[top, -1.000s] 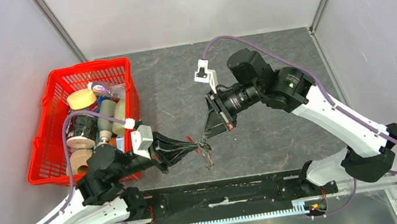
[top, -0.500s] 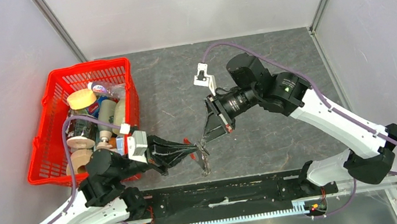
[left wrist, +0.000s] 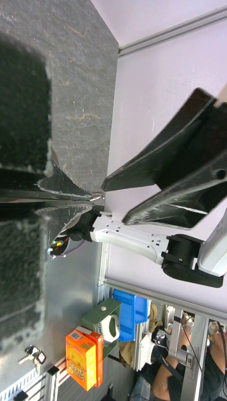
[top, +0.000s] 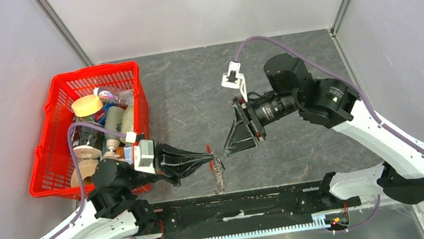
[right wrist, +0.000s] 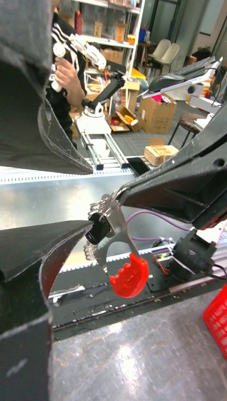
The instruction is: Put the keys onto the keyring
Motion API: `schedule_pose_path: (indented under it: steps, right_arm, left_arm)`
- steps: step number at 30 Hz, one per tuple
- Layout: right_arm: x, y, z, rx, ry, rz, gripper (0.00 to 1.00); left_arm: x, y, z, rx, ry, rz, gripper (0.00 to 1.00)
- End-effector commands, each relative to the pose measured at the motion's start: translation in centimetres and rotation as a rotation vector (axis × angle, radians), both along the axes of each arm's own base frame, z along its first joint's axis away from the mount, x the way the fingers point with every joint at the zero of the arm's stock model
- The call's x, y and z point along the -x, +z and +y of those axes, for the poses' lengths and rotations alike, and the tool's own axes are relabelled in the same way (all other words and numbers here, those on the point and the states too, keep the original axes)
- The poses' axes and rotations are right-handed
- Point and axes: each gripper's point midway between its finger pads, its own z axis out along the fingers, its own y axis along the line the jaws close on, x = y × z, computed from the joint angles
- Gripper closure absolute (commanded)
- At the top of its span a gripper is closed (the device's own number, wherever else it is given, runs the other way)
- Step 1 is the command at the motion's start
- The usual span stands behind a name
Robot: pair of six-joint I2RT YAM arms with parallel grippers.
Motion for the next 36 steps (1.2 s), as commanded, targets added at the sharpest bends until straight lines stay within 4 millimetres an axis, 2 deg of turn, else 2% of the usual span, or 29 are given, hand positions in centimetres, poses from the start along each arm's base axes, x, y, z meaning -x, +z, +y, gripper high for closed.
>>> schedule_pose_path:
  steps: [1,7,20,27,36]
  right_arm:
    - [0.2,3.0,-1.6,-0.052,-0.009,-0.183,0.51]
    - [-1.4,3.4,-2.6,0.008,-0.048,-0.348,0.51]
    - [0.7,5.0,-1.2,-0.137,0.138,-0.576,0.49]
    - [2.2,5.3,-0.8,-0.172,0.196,-0.599,0.55]
    - [2.9,5.9,0.0,-0.193,0.206,-0.631,0.57]
  left_arm:
    - [1.1,2.6,0.2,0.093,-0.061,-0.013,0.98]
    - [2.1,3.8,-0.2,0.145,-0.140,0.011,0.98]
    - [2.5,5.5,-0.8,0.219,-0.203,0.044,0.98]
    - [2.2,6.0,-1.0,0.223,-0.200,0.056,0.98]
    - [2.1,5.8,-1.4,0.234,-0.211,0.068,0.98]
